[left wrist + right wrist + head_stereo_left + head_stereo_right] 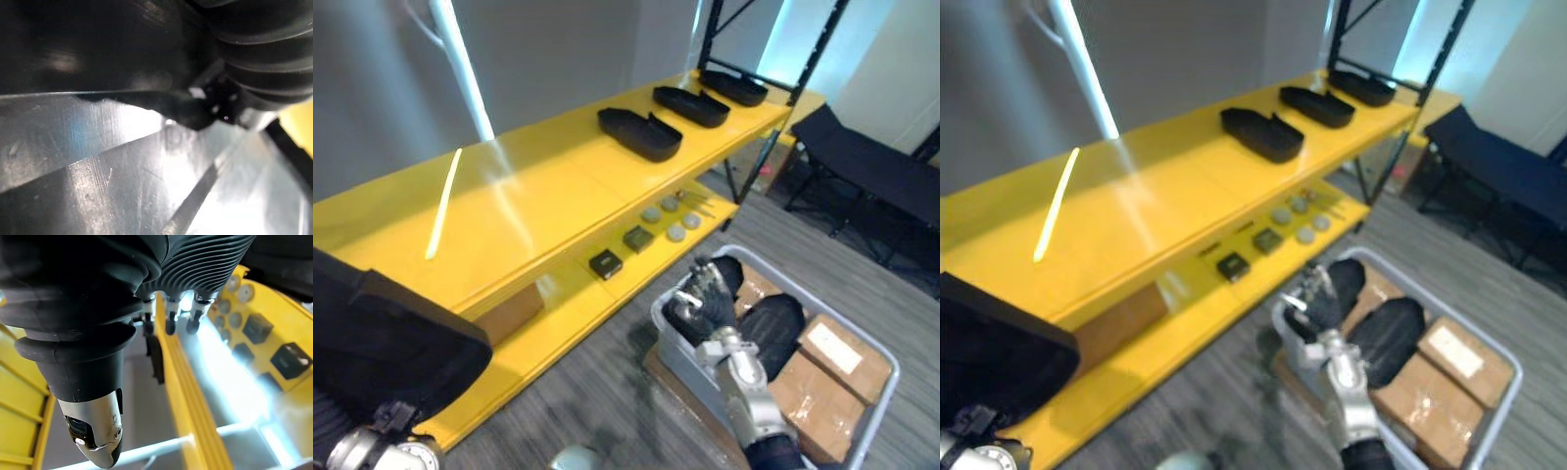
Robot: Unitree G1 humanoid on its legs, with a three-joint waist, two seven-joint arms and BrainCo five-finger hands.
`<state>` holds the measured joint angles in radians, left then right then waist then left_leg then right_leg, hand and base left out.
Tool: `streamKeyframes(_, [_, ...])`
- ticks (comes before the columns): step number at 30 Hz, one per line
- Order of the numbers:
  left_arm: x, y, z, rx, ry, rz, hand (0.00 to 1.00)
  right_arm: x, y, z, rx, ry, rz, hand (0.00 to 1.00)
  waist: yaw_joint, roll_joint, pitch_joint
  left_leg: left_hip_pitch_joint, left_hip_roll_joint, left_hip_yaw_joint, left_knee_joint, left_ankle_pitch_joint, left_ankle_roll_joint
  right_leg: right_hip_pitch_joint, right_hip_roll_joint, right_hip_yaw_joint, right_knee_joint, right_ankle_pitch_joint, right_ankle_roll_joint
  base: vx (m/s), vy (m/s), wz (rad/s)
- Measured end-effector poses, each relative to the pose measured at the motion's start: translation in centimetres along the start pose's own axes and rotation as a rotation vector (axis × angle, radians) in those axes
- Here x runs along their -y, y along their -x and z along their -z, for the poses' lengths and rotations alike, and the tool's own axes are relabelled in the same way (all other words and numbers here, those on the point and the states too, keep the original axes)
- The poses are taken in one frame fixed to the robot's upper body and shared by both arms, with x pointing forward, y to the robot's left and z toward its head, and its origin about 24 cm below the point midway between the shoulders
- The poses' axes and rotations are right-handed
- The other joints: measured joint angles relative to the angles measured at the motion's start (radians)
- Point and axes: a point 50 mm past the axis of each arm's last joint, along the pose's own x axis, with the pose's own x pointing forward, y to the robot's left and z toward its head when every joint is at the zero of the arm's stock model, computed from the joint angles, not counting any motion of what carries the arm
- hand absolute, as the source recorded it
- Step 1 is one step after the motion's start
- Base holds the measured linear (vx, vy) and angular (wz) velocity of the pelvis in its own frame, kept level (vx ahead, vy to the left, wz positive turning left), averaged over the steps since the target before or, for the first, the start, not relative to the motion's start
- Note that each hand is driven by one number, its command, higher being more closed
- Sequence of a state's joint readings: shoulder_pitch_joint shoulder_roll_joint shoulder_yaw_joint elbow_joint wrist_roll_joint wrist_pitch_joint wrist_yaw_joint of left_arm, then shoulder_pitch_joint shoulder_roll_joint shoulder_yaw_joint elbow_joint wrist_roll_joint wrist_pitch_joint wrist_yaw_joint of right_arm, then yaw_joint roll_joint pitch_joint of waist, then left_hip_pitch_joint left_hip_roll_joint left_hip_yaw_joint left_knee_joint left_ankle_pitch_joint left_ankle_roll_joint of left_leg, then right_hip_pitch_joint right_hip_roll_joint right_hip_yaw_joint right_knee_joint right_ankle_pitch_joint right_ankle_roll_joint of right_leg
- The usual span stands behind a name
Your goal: Walk over and take plastic housings, then place them on the shelf
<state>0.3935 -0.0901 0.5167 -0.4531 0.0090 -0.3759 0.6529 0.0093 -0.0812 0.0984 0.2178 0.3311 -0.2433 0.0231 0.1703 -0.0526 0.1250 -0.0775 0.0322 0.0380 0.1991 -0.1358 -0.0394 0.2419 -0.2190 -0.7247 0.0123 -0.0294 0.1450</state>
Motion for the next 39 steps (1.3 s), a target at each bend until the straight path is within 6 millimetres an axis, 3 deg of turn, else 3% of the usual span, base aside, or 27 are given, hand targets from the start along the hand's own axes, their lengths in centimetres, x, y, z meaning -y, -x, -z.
streamKeyframes(2, [0.7,0.2,-0.3,0.018,0.046,0.027,1.0,1.8,1.0,0.2,-0.021,0.03,0.047,0.0,-0.006,0.025,-0.005,-0.014,0.018,0.05,-0.008,0.044,-0.025,0.005,-0.008,-0.036,0.016,-0.004,0.003,-0.04,0.004,0.87])
streamKeyframes(6, [1.9,0.1,-1.7,0.084,0.135,0.063,1.0,2.8,1.2,-0.2,-0.001,0.081,0.07,0.0,-0.018,0.032,-0.004,-0.004,-0.023,0.007,-0.05,0.073,0.001,-0.002,-0.05,-0.016,0.089,-0.01,-0.007,0.01,0.145,0.48])
streamKeyframes(8, [3.3,0.1,-2.2,0.108,0.185,0.126,1.0,2.9,1.3,-0.4,0.024,0.084,0.067,0.0,-0.022,0.023,-0.001,0.018,-0.047,-0.023,-0.082,0.091,0.01,-0.005,-0.073,0.043,0.144,-0.021,-0.027,0.04,0.147,0.5])
streamKeyframes(11, [5.5,-0.3,-3.2,0.182,0.237,0.237,1.0,3.2,1.4,-0.9,0.059,0.11,0.078,0.0,-0.05,0.001,-0.001,0.059,-0.064,-0.087,-0.165,0.149,0.02,-0.024,-0.096,0.131,0.239,-0.033,-0.049,0.05,0.024,0.58])
streamKeyframes(12, [6.1,-0.4,-3.5,0.201,0.253,0.268,1.0,3.4,1.4,-1.1,0.066,0.111,0.084,0.0,-0.053,-0.002,-0.001,0.06,-0.065,-0.095,-0.178,0.16,0.023,-0.032,-0.096,0.148,0.25,-0.049,-0.073,0.05,-0.03,0.4])
streamKeyframes(14, [6.4,-0.5,-3.5,0.202,0.26,0.272,1.0,3.3,1.1,-1.5,0.085,0.112,0.071,0.0,-0.05,-0.013,-0.001,0.059,-0.072,-0.087,-0.172,0.161,0.023,-0.016,-0.09,0.173,0.214,-0.055,-0.083,0.05,-0.028,0.0])
streamKeyframes(19, [7.2,0.3,-3.4,0.177,0.282,0.333,1.0,3.2,0.8,-3.0,0.152,0.132,0.027,0.0,-0.052,0.017,0.018,0.048,-0.058,-0.082,-0.167,0.173,0.006,0.008,-0.051,0.184,0.137,-0.056,-0.08,-0.02,-0.06,-0.05])
streamKeyframes(23, [7.3,0.7,-2.6,0.149,0.251,0.365,1.0,3.0,0.8,-3.5,0.172,0.135,0.001,0.0,-0.072,0.021,0.026,0.035,-0.052,-0.086,-0.168,0.196,-0.011,0.005,-0.041,0.213,0.13,-0.111,-0.058,-0.08,-0.079,0.0])
streamKeyframes(27, [6.8,1.0,-2.2,0.127,0.221,0.366,1.0,3.2,1.4,-3.0,0.162,0.132,-0.002,0.0,-0.078,0.042,0.057,0.032,-0.033,-0.055,-0.172,0.203,-0.023,0.003,-0.039,0.228,0.147,-0.159,-0.006,-0.15,-0.073,-0.03])
streamKeyframes(30, [6.4,1.1,-2.1,0.122,0.21,0.361,1.0,3.2,1.7,-2.8,0.158,0.126,0.005,0.0,-0.087,0.043,0.06,0.021,-0.014,0.007,-0.155,0.206,-0.025,0.003,-0.05,0.201,0.155,-0.177,0.004,-0.09,-0.007,0.23])
streamKeyframes(32, [6.2,1.0,-2.4,0.141,0.223,0.348,1.0,3.0,1.7,-2.8,0.167,0.116,0.007,0.0,-0.075,0.037,0.062,0.02,-0.023,0.017,-0.148,0.205,-0.025,0.001,-0.06,0.2,0.168,-0.186,0.005,0.01,0.021,0.14])
streamKeyframes(34, [6.1,0.9,-3.1,0.177,0.245,0.346,1.0,2.5,1.7,-2.7,0.18,0.09,0.021,0.0,-0.073,0.012,0.069,-0.004,-0.047,0.009,-0.117,0.189,-0.008,0.002,-0.091,0.177,0.195,-0.202,0.002,0.05,0.049,0.33])
streamKeyframes(35, [6.1,0.8,-3.8,0.203,0.262,0.354,1.0,2.4,1.7,-2.6,0.184,0.08,0.035,0.0,-0.077,-0.007,0.067,-0.017,-0.063,0.011,-0.087,0.166,0.001,0.007,-0.11,0.157,0.222,-0.204,-0.005,0.12,0.082,0.48])
streamKeyframes(37, [6.5,0.9,-4.3,0.241,0.272,0.369,1.0,2.6,1.7,-2.6,0.187,0.084,0.052,0.0,-0.079,-0.011,0.068,-0.028,-0.077,-0.012,-0.046,0.139,0.014,-0.036,-0.148,0.175,0.372,-0.179,-0.034,0.14,0.097,0.46])
streamKeyframes(39, [6.8,0.5,-4.6,0.28,0.265,0.397,1.0,2.6,1.6,-3.0,0.216,0.086,0.068,0.0,-0.083,-0.015,0.068,-0.003,-0.086,-0.036,-0.035,0.102,0.036,-0.156,-0.202,0.281,0.647,-0.061,-0.153,0.13,0.151,0.35])
